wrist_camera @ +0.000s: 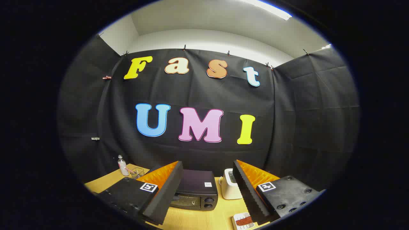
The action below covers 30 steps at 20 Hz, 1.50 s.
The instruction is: Open the toaster oven, put the food inside, and close the toaster oven door.
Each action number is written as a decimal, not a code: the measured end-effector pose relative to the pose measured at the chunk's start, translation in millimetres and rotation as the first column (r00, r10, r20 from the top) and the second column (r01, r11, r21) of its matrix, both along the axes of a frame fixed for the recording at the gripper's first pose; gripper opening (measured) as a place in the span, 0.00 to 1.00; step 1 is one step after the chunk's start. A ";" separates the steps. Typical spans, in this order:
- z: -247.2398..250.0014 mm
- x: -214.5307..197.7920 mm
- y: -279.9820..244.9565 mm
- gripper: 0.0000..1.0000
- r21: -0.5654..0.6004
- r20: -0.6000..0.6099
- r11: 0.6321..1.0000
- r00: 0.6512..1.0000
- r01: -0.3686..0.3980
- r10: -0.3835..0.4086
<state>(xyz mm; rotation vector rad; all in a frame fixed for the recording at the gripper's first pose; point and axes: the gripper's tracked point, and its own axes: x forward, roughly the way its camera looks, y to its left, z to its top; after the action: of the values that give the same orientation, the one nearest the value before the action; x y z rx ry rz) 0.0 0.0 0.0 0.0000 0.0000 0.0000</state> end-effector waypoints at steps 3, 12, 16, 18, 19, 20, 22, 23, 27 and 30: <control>0.3 -1.0 3.3 0.97 0.007 -0.002 1.000 1.000 -0.007 0.007; -5.8 2.2 6.8 0.97 0.015 -0.009 1.000 1.000 -0.010 0.010; -8.9 2.4 7.0 0.97 0.029 -0.014 1.000 1.000 -0.011 0.011; -12.1 3.0 8.8 0.97 0.033 -0.020 0.999 1.000 -0.011 0.012; -12.1 4.9 11.3 0.97 0.035 -0.022 0.999 1.000 -0.015 0.016; -11.9 5.4 16.2 0.97 0.036 -0.021 0.999 1.000 -0.023 0.023; -12.1 9.6 28.6 0.97 0.032 -0.020 0.999 0.999 -0.040 0.041; -13.4 13.4 36.7 0.97 0.033 -0.024 0.998 0.998 -0.050 0.051; -30.7 35.1 74.2 0.98 0.041 -0.054 0.996 0.995 -0.081 0.083; -60.7 54.2 103.9 0.98 0.086 -0.112 0.992 0.989 -0.090 0.100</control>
<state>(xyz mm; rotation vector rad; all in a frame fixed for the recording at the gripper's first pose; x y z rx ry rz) 54.2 103.9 -60.7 0.0803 0.1165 0.0956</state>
